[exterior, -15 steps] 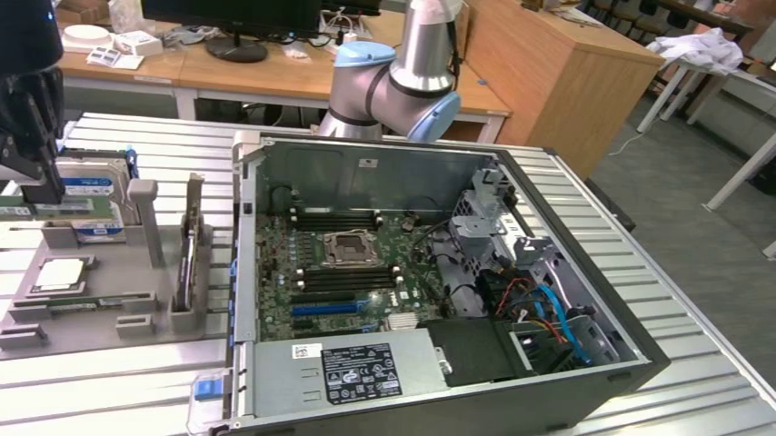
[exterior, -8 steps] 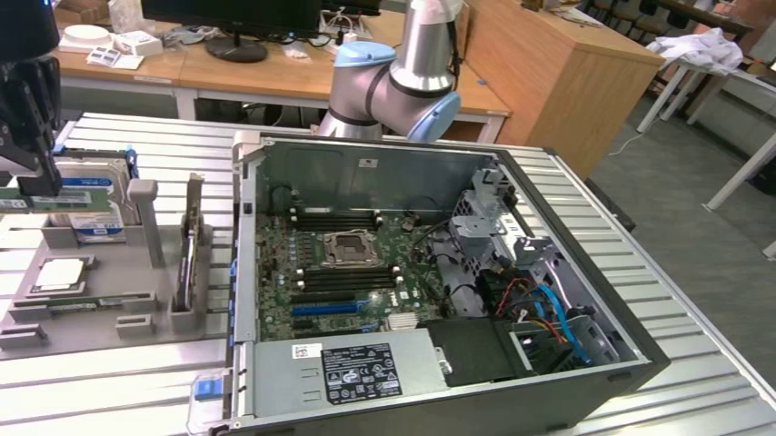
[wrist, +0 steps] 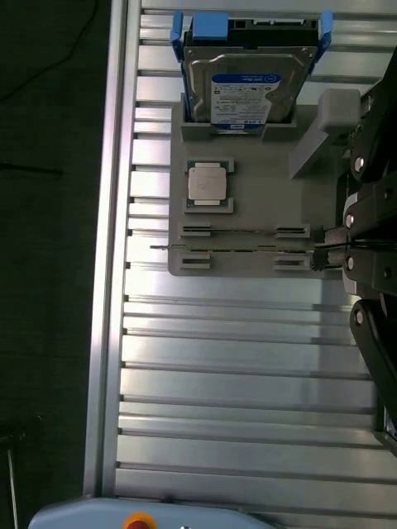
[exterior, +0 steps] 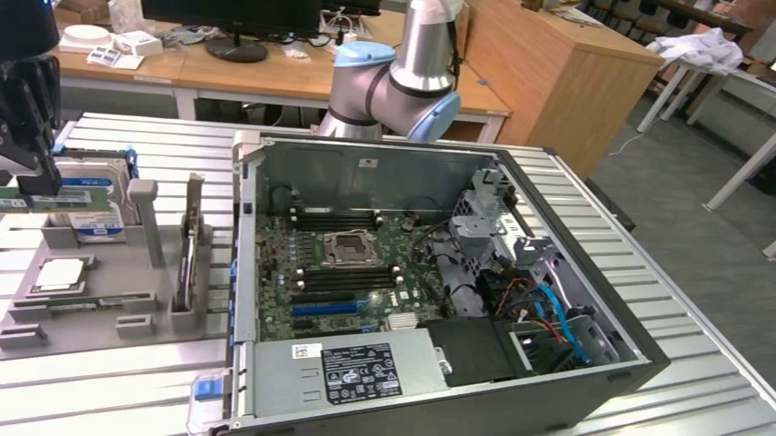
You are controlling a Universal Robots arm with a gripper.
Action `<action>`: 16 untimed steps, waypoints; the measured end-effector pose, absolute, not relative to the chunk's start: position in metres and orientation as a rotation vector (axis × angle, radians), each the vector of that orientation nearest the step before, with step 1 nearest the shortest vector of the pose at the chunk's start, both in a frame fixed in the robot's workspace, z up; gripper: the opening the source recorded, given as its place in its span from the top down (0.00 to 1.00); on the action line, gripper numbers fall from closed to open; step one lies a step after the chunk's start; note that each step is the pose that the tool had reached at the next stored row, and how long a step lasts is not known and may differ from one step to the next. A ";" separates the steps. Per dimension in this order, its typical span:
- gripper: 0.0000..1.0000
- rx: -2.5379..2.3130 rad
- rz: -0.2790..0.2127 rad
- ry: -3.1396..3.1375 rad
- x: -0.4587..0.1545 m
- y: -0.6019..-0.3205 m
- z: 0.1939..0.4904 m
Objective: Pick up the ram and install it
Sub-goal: 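Pick up the ram and move it above insertion slot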
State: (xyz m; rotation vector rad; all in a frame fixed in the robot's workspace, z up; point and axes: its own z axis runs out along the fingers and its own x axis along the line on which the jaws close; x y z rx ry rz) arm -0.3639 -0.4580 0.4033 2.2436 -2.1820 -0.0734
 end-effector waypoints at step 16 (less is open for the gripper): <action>0.89 2.243 -0.073 -2.182 -0.356 -0.458 0.403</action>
